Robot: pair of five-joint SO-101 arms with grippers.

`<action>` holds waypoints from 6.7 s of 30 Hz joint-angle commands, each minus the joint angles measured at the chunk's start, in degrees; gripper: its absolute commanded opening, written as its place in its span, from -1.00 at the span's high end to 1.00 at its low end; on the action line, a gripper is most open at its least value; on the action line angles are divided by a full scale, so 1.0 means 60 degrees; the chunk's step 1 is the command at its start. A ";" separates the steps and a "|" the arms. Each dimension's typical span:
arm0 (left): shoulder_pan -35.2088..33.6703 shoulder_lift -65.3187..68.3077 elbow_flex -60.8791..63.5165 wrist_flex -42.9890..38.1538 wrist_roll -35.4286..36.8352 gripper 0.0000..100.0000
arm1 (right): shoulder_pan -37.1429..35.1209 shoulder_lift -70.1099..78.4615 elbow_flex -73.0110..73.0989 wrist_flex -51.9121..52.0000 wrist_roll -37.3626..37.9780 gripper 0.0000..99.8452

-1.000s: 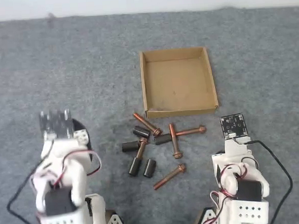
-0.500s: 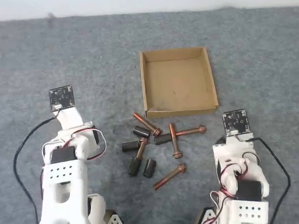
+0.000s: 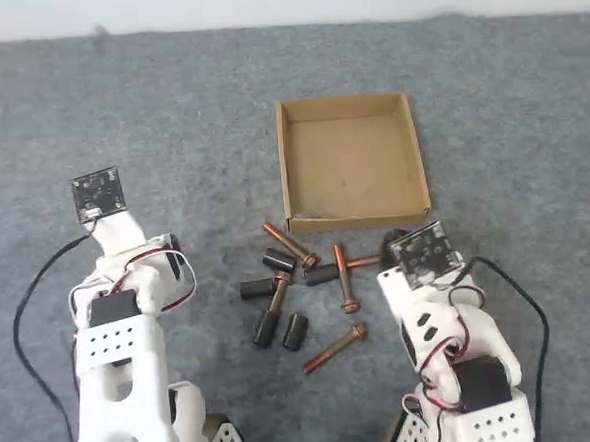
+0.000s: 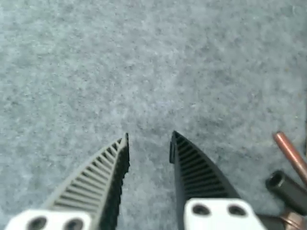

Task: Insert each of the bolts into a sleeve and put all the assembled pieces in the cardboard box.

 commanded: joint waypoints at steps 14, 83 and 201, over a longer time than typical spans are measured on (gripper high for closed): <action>-0.0454 0.1773 -0.1077 -0.0161 0.0117 0.73 | -0.1355 0.8081 -0.4835 -0.0330 -0.0088 0.99; -0.0542 0.3912 -0.2703 0.0615 -0.0513 0.73 | -0.3480 1.6916 -0.7839 -0.1223 0.6256 0.97; 1.0300 1.3084 -1.3282 0.5143 -0.4322 0.98 | 0.6923 0.9473 -0.1919 -0.3817 -0.1582 0.98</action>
